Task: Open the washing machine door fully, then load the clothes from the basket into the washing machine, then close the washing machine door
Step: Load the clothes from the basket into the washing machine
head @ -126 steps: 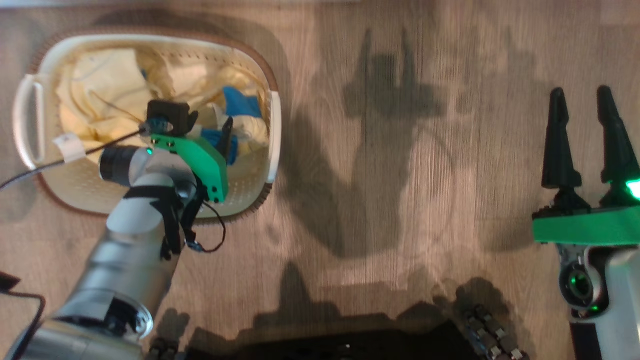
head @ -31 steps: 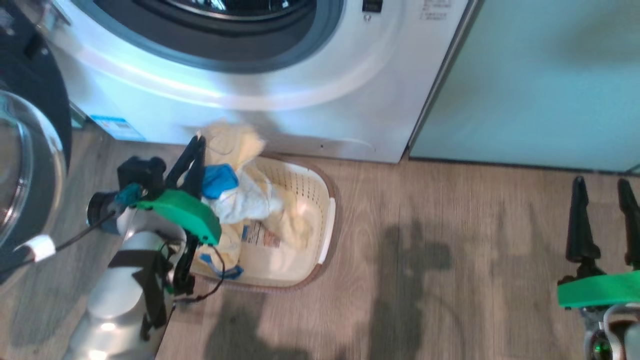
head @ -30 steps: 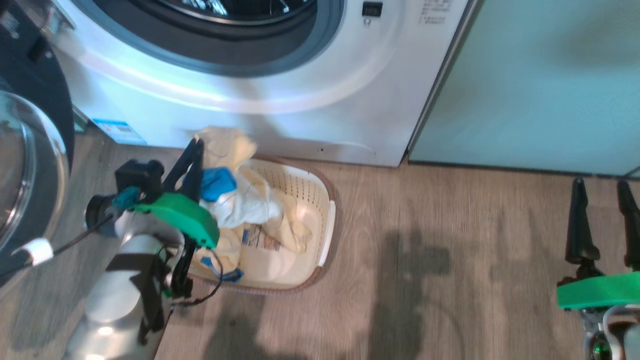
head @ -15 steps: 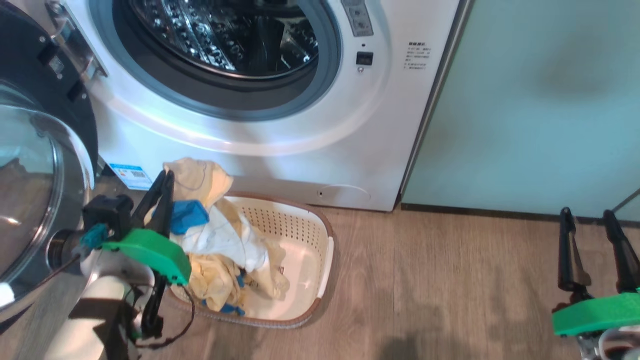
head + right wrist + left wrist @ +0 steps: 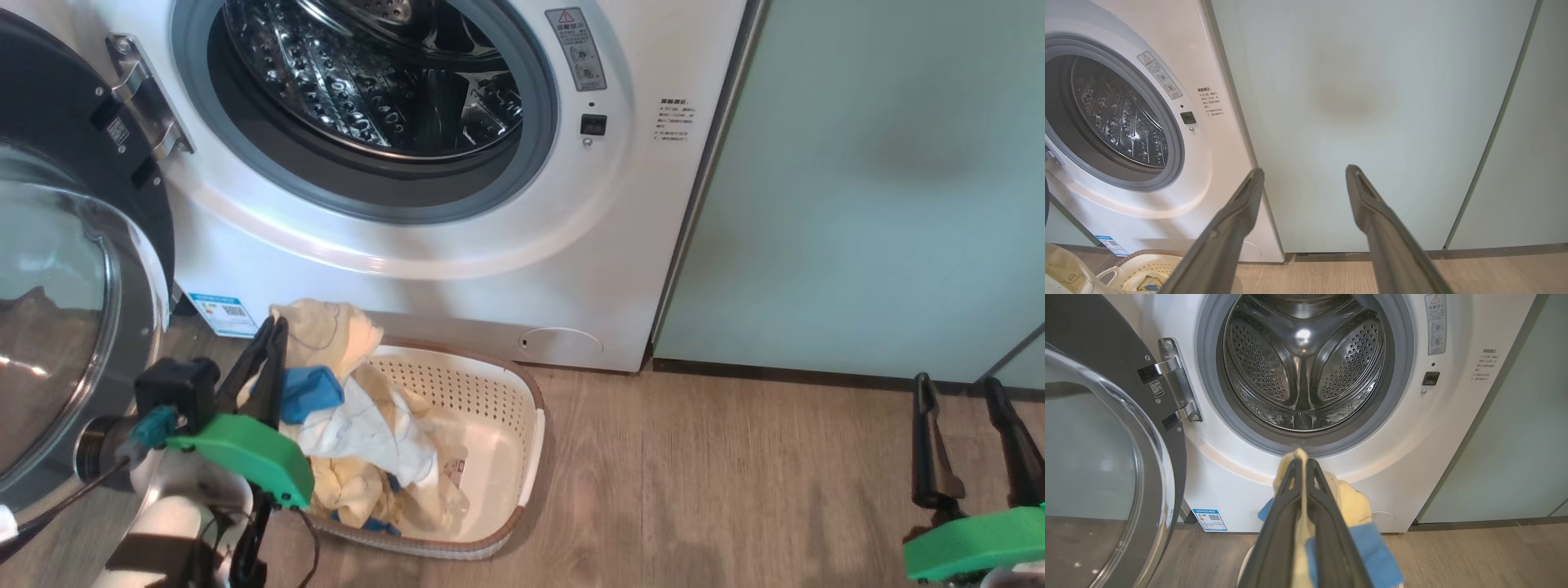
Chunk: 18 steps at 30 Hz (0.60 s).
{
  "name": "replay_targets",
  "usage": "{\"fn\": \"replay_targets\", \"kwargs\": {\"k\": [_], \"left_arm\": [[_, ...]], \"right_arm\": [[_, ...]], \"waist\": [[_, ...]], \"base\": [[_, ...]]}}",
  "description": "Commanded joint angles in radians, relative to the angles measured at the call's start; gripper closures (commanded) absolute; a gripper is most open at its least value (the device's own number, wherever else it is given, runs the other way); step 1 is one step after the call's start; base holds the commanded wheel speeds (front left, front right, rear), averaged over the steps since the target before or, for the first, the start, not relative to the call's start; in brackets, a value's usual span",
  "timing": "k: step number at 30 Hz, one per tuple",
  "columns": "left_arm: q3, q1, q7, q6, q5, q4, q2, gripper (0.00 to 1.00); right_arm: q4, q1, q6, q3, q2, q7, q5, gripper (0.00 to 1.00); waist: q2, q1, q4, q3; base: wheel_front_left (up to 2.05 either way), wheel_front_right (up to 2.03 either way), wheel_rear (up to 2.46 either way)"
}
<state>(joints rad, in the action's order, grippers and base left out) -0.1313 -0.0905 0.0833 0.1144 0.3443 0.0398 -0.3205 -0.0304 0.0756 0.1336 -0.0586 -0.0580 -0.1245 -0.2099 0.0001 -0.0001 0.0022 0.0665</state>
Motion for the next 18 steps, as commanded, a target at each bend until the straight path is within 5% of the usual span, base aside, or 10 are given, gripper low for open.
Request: {"fn": "replay_targets", "kwargs": {"k": [1,18], "left_arm": [[0.047,-0.037,0.001,0.007,0.002,-0.044,-0.032,1.0],[0.033,-0.026,0.004,0.026,0.007,-0.06,-0.023,1.0]], "right_arm": [[-0.039,-0.024,-0.003,0.016,-0.009,0.002,0.01,0.0],[-0.046,-0.022,-0.003,0.021,-0.003,0.011,0.012,0.0]], "waist": [[-0.0001,0.0001,0.001,0.001],[-0.0001,0.0001,0.0,0.014]], "base": [[0.0,0.0,0.0],[0.0,0.0,0.0]]}}
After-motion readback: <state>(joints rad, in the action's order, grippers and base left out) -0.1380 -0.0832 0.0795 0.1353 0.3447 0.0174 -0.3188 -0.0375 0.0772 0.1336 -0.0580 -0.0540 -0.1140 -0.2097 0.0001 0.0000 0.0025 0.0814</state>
